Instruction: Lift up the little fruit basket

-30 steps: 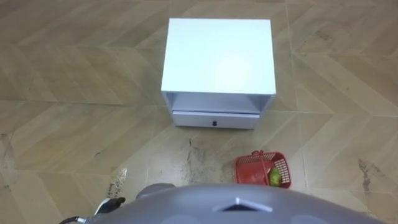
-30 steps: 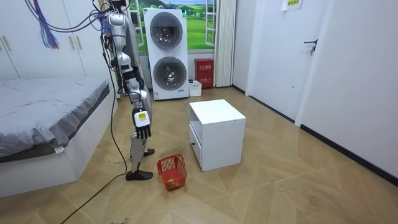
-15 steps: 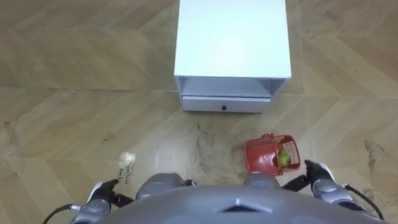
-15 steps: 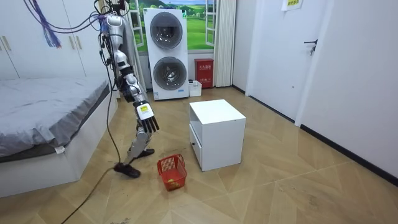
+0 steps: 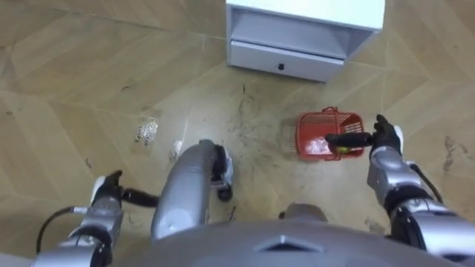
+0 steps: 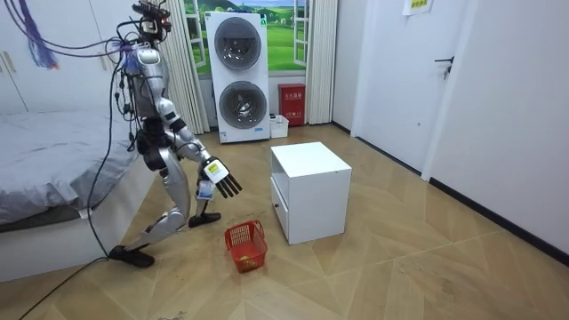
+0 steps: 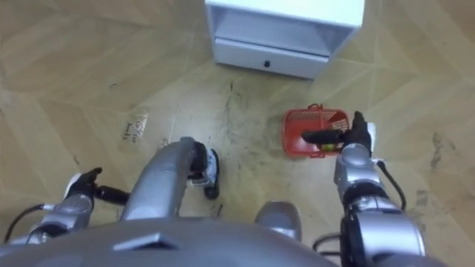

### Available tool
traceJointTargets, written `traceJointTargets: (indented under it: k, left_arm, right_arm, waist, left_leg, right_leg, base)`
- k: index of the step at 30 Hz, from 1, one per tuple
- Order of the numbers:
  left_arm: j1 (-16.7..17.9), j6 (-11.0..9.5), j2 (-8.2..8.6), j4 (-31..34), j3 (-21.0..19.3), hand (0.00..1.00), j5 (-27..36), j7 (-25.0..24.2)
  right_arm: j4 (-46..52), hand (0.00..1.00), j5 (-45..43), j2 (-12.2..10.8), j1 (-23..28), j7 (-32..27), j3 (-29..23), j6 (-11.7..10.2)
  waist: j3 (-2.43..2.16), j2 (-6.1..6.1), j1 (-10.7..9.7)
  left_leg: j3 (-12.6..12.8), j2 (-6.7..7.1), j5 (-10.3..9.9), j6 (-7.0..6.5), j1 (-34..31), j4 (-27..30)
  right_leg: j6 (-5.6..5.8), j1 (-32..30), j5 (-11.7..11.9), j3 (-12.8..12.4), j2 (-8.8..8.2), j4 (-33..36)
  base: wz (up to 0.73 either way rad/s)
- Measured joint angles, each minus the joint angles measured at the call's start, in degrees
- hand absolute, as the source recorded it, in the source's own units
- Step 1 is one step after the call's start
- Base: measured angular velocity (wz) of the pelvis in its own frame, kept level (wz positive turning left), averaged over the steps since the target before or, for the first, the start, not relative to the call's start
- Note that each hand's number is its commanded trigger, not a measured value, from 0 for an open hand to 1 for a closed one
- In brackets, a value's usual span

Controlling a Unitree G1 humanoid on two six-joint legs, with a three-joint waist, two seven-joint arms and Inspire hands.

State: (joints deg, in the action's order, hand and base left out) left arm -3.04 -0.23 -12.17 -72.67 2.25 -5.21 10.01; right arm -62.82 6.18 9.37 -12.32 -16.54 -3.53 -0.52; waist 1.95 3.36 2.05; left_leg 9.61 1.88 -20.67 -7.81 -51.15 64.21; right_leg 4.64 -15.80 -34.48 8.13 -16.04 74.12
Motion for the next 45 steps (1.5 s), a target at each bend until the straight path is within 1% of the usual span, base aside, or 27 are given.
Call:
traceJointTargets:
  k: [3,4,5,8,10,12,13,14,15,16,17,18,19,20,21,23,25,26,28,29,30,31,33,35,37,40,45]
  left_arm:
    - [0.0,-1.0,-0.19,-3.1,1.7,0.00,4.7,2.2]
    - [0.3,-1.1,-0.20,-3.2,2.0,0.00,4.8,2.5]
    - [0.5,-1.4,-0.17,-3.3,2.5,0.00,5.8,3.0]
    - [-0.2,-2.7,-0.42,-3.3,3.7,0.00,7.5,4.5]
    - [-0.4,-3.5,-0.60,-3.3,4.8,0.00,9.1,5.3]
    - [-0.3,-4.1,-0.62,-3.5,4.9,0.00,9.6,6.0]
    - [-0.1,-4.2,-0.62,-3.5,5.0,0.00,9.6,6.0]
    - [0.6,-4.4,-0.61,-3.6,5.0,0.00,9.6,6.1]
    - [1.1,-4.6,-0.55,-3.6,5.0,0.00,9.6,6.0]
    - [2.7,-4.7,-0.59,-3.8,5.0,0.00,9.8,5.9]
    - [3.6,-5.3,-1.54,-5.0,6.3,0.00,10.7,6.3]
    - [3.6,-5.8,-2.66,-5.7,7.4,0.00,11.7,7.8]
    - [3.6,-6.2,-2.63,-5.9,8.0,0.00,12.0,8.5]
    - [3.5,-6.9,-1.76,-6.1,9.7,0.00,12.3,9.4]
    - [3.6,-7.1,-0.93,-6.1,10.8,0.00,12.3,9.4]
    - [4.1,-7.1,-0.79,-6.1,11.3,0.00,12.3,9.2]
    - [4.8,-7.2,-0.86,-6.1,11.3,0.00,12.3,8.9]
    - [5.4,-7.2,-0.90,-6.1,11.5,0.00,12.3,8.5]
    - [6.4,-7.2,-1.51,-6.1,11.8,0.00,12.3,8.1]
    - [6.6,-7.0,-1.52,-6.0,12.1,0.00,12.1,7.7]
    - [6.5,-6.7,-0.99,-6.0,12.1,0.00,11.9,7.3]
    - [6.7,-6.3,-0.27,-6.1,12.5,0.00,11.8,6.5]
    - [7.2,-6.2,0.18,-6.1,13.8,0.00,11.7,4.6]
    - [7.5,-6.2,0.31,-6.1,13.7,0.00,11.8,4.0]
    - [7.3,-6.3,0.27,-6.0,13.7,0.00,11.8,3.9]
    - [7.0,-6.3,0.15,-5.8,14.1,0.00,11.9,3.3]
    - [6.7,-6.3,0.17,-5.7,16.2,0.00,12.0,2.8]
  right_arm:
    - [0.0,0.00,0.3,-0.1,-0.5,-1.9,-0.1,-1.5]
    - [0.0,0.00,0.4,-0.1,-0.5,-2.1,-0.1,-1.7]
    - [0.0,0.00,0.7,0.1,-0.5,-2.2,-0.2,-2.1]
    - [0.2,0.00,1.4,-0.1,-0.7,-2.0,-0.1,-2.2]
    - [0.3,0.00,1.4,-0.2,-1.3,-1.9,-0.1,-2.2]
    - [0.3,0.00,1.3,-0.4,-1.7,-1.6,-0.1,-1.9]
    - [0.3,0.00,1.3,-0.4,-1.7,-1.5,-0.1,-1.9]
    - [0.6,0.00,1.3,-0.5,-1.7,-1.5,-0.1,-1.8]
    - [0.9,0.00,1.3,-0.4,-1.7,-1.5,-0.1,-1.8]
    - [1.4,0.00,2.2,-0.2,-2.0,-1.5,0.0,-1.9]
    - [1.6,0.00,3.7,-0.9,-1.9,-1.5,0.1,-1.8]
    - [1.7,0.00,3.6,-2.0,-1.1,-1.5,0.2,-1.8]
    - [1.8,0.00,3.6,-2.1,-0.7,-1.5,0.1,-1.8]
    - [2.0,0.00,3.5,-1.4,-0.8,-1.8,-0.2,-1.9]
    - [2.1,0.00,3.5,-0.5,-0.8,-1.8,-0.1,-2.1]
    - [2.0,0.00,3.9,0.1,-0.4,-1.6,-0.1,-2.1]
    - [2.0,0.00,4.2,0.5,-0.3,-1.6,-0.1,-2.1]
    - [2.0,0.00,4.2,0.6,-0.3,-1.5,0.0,-2.1]
    - [2.0,0.00,4.2,0.6,-0.1,-1.4,0.5,-2.0]
    - [2.2,0.00,4.1,1.3,-0.3,-1.1,1.2,-2.0]
    - [2.4,0.00,4.2,1.9,-0.6,-1.0,1.6,-2.0]
    - [2.8,0.00,4.1,2.4,-0.8,-1.0,2.4,-2.0]
    - [2.9,0.00,3.4,2.5,-0.8,-1.2,3.5,-2.0]
    - [3.5,0.00,2.6,2.6,-0.8,-1.4,4.1,-2.0]
    - [4.8,0.00,2.4,2.7,-0.8,-1.7,4.5,-2.0]
    - [6.6,0.00,2.4,2.8,-1.0,-2.1,5.0,-2.0]
    - [6.6,0.00,2.7,3.1,-0.9,-2.1,5.3,-1.9]
  waist:
    - [0.12,-0.07,0.0]
    - [0.15,0.05,-0.1]
    - [0.17,0.06,-0.4]
    - [0.35,0.81,-0.7]
    - [0.53,0.85,-1.6]
    - [0.89,1.43,-2.0]
    - [0.96,1.74,-2.1]
    - [1.29,3.04,-3.0]
    - [1.27,2.78,-3.5]
    - [0.35,1.15,-2.9]
    - [-0.52,1.79,-2.4]
    - [-1.10,3.98,-3.7]
    - [-1.16,4.36,-4.3]
    - [-1.05,4.31,-4.8]
    - [-0.72,3.81,-5.0]
    - [-0.52,3.48,-5.4]
    - [-0.44,3.41,-5.5]
    - [-0.17,3.24,-5.6]
    - [0.12,4.10,-6.2]
    - [0.69,4.16,-6.3]
    - [0.92,3.33,-6.0]
    - [0.92,2.86,-5.6]
    - [0.87,3.01,-5.7]
    - [0.81,3.20,-5.7]
    - [0.37,3.45,-5.9]
    - [0.30,4.52,-6.2]
    - [0.36,4.35,-6.4]
  left_leg:
    - [0.7,0.10,-5.0,-1.06,-7.6,13.4]
    - [1.2,0.14,-5.8,-1.42,-8.7,15.2]
    - [2.0,0.54,-7.4,-1.71,-10.5,18.9]
    - [4.7,0.94,-9.8,-1.00,-14.2,25.1]
    - [5.6,0.92,-10.9,0.36,-16.2,28.4]
    - [6.2,1.11,-11.5,2.00,-17.8,31.5]
    - [6.2,1.45,-11.5,3.38,-18.1,32.1]
    - [5.6,3.17,-12.2,6.91,-19.0,34.1]
    - [4.2,4.03,-12.9,7.21,-19.6,36.0]
    - [-2.8,6.55,-15.8,4.13,-19.9,40.5]
    - [-3.2,7.15,-16.9,2.37,-21.6,42.8]
    - [-2.8,7.63,-17.1,2.09,-22.3,43.3]
    - [-2.8,7.58,-17.1,2.09,-22.4,43.4]
    - [-2.5,7.40,-17.0,2.27,-22.7,43.4]
    - [-2.2,6.95,-16.6,2.63,-22.7,43.5]
    - [-1.9,6.66,-15.9,3.11,-22.9,43.6]
    - [-1.9,6.72,-15.4,4.30,-23.4,43.6]
    - [-1.7,6.71,-15.2,5.30,-23.6,43.5]
    - [-1.0,6.66,-14.8,6.69,-24.3,43.6]
    - [-1.0,5.80,-14.5,7.35,-25.1,44.4]
    - [-1.6,5.25,-14.4,7.70,-25.9,44.7]
    - [-1.8,4.78,-13.8,8.80,-26.4,44.0]
    - [-2.6,4.63,-13.3,9.81,-26.0,43.1]
    - [-3.4,4.61,-13.1,10.02,-26.0,43.0]
    - [-3.5,4.28,-13.1,10.06,-25.9,42.8]
    - [-3.6,3.76,-13.1,10.08,-25.7,42.9]
    - [-3.6,3.59,-13.9,11.29,-25.2,42.5]
  right_leg:
    - [0.18,-7.4,-0.9,-3.1,-2.12,19.1]
    - [0.19,-8.3,-0.9,-3.7,-2.62,21.9]
    - [0.19,-9.6,-0.9,-4.6,-3.61,26.9]
    - [0.17,-12.2,-0.9,-6.9,-5.84,36.5]
    - [0.18,-12.9,-0.9,-7.8,-6.57,40.7]
    - [0.18,-13.3,-0.9,-8.8,-6.90,44.7]
    - [0.17,-13.3,-0.9,-9.1,-7.07,45.2]
    - [0.13,-13.3,-0.9,-9.7,-8.09,46.0]
    - [0.13,-13.1,-0.9,-10.0,-8.47,46.4]
    - [0.53,-14.2,-0.8,-12.3,-9.37,47.6]
    - [1.67,-15.2,-0.7,-13.1,-11.66,50.1]
    - [1.93,-14.1,-0.5,-11.7,-13.12,51.1]
    - [2.05,-13.0,-0.5,-11.1,-13.08,51.1]
    - [2.11,-12.2,-0.4,-10.5,-12.35,51.3]
    - [2.02,-12.2,-0.5,-10.8,-11.83,51.9]
    - [1.46,-12.1,-0.8,-11.2,-11.79,53.1]
    - [1.05,-12.2,-1.8,-11.5,-11.66,54.4]
    - [0.85,-12.2,-2.6,-11.8,-11.52,55.4]
    - [0.26,-12.1,-3.6,-12.5,-11.49,57.4]
    - [-0.59,-12.2,-4.2,-12.8,-11.15,59.0]
    - [-0.53,-12.7,-4.2,-12.4,-10.26,59.3]
    - [-0.54,-13.9,-4.2,-12.7,-9.31,59.7]
    - [-0.61,-14.3,-4.3,-12.7,-8.30,59.7]
    - [-0.55,-14.4,-4.3,-12.6,-7.52,59.7]
    - [-0.54,-14.7,-4.3,-12.7,-7.25,59.7]
    - [-0.51,-14.8,-4.3,-12.7,-6.83,59.7]
    - [-0.50,-14.8,-4.3,-12.6,-6.90,60.0]
  base:
    - [0.17]
    - [0.32]
    - [0.42]
    - [0.43]
    - [0.43]
    - [0.28]
    - [0.18]
    - [0.06]
    - [-0.38]
    - [-0.75]
    - [-0.68]
    - [-0.19]
    - [0.17]
    - [0.09]
    - [0.03]
    - [0.10]
    - [0.15]
    - [0.18]
    - [0.23]
    - [0.11]
    - [0.00]
    - [-0.08]
    - [-0.06]
    - [-0.08]
    - [-0.06]
    - [-0.03]
    - [0.00]
